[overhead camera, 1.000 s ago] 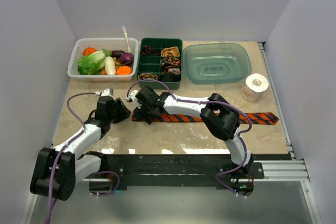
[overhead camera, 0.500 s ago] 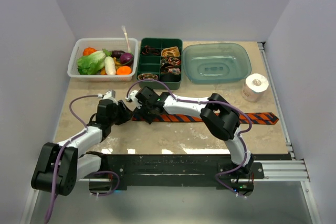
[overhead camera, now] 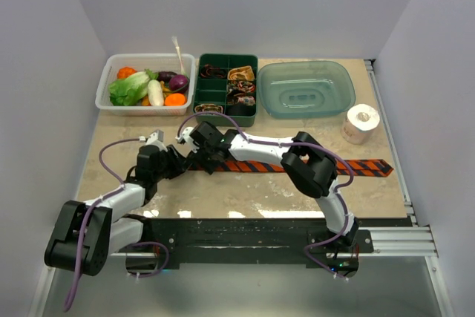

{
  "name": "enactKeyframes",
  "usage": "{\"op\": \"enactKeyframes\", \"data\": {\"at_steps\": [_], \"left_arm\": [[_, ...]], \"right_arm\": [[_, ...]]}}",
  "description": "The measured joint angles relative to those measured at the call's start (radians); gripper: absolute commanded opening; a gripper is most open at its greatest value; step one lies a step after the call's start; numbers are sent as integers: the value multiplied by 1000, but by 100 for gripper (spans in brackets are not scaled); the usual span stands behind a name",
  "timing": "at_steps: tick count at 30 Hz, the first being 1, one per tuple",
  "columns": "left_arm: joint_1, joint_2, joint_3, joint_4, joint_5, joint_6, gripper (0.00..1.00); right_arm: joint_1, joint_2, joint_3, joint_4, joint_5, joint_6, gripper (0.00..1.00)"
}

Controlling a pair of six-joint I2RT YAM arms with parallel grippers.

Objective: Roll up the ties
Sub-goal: Flatten out the tie at the center of the board.

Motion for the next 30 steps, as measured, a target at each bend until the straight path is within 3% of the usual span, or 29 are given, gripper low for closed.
{"op": "enactKeyframes", "data": {"at_steps": [3,14,22,30], "left_arm": [[0,-21,-7,-5,3,-5,48],[0,-21,-24,16,2,-16,39],[0,-6,-23,22,-16,-11,19],[0,-32,-23,-6,-21,7,7]], "right_arm": [[0,8,11,-1,0,0,49],[0,12,18,-2,-5,-2,49],[0,6,2,24,-22,-16,50],[0,-18,-38,61,-29,-10,63]]}}
